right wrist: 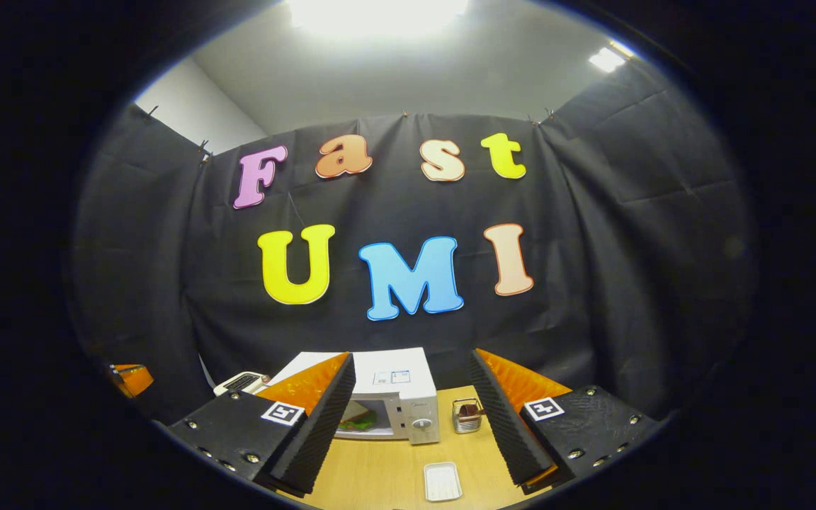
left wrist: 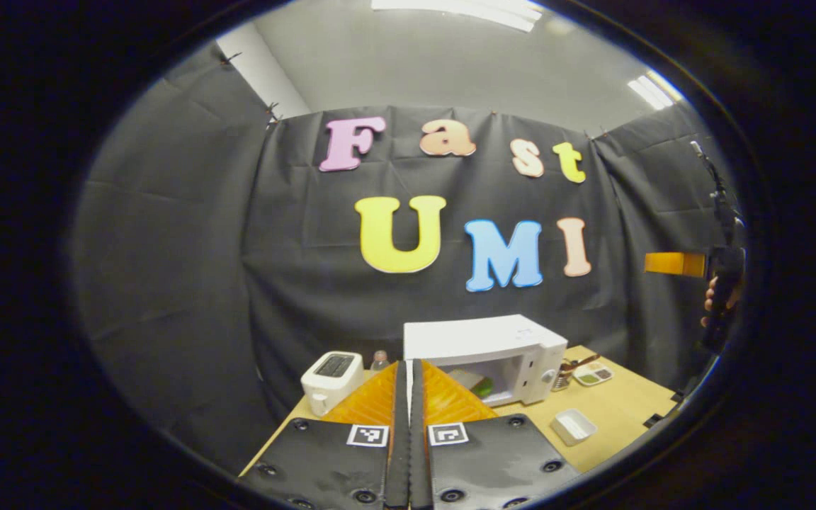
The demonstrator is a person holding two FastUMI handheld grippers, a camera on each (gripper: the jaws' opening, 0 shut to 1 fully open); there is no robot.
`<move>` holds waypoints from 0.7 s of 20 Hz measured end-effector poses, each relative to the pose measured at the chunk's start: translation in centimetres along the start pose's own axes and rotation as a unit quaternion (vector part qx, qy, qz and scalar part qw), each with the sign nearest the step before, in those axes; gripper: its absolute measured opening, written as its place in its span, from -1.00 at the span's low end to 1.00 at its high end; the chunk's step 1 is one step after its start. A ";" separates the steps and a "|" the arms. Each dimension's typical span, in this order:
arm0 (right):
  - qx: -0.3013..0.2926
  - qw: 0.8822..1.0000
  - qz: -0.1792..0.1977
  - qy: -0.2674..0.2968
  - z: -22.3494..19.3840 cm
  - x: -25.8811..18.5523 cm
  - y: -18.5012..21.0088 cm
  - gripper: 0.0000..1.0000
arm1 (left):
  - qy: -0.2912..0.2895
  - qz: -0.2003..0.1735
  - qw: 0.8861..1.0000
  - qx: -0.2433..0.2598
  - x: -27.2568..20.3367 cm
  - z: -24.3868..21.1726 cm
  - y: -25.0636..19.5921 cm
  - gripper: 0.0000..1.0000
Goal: Open the microwave oven with the left hand, put the food in, and close the microwave oven.
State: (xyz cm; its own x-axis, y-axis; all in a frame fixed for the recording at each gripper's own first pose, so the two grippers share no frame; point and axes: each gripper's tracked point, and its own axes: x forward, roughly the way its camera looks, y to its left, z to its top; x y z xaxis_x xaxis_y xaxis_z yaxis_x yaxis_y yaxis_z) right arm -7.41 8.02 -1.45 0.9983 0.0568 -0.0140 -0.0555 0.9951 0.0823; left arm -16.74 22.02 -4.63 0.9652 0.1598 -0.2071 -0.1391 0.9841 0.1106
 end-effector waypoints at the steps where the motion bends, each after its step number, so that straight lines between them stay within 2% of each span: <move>1: 0.001 1.000 0.002 0.002 0.0 0.1 0.0 0.94 | 0.016 0.012 1.000 -0.001 -0.4 -1.6 1.8 -0.87; 6: -0.002 1.000 0.010 0.009 -0.1 0.7 0.2 0.94 | 0.113 0.049 0.992 -0.024 -1.3 -11.5 6.7 -0.87; 8: -0.007 1.000 0.013 0.012 -0.2 1.0 0.3 0.94 | 0.135 0.082 0.987 -0.017 -0.8 -14.3 8.1 -0.87; 11: -0.009 1.000 0.016 0.022 -0.6 1.4 0.3 0.94 | 0.154 0.049 0.986 -0.027 -0.6 -16.2 5.7 -0.87; 14: -0.014 1.000 0.015 0.024 -0.7 2.2 -0.2 0.94 | 0.167 0.021 0.986 -0.017 0.4 -17.5 3.8 -0.87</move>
State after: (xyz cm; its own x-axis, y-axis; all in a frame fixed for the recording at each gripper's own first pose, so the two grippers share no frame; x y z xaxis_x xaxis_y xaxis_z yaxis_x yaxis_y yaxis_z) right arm -5.21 7.99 -2.20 0.9941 0.0903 -0.0593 -0.0870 0.9946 0.0562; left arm -20.80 27.21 -21.27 0.8323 0.2118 -0.5122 -0.1901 0.9772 0.0951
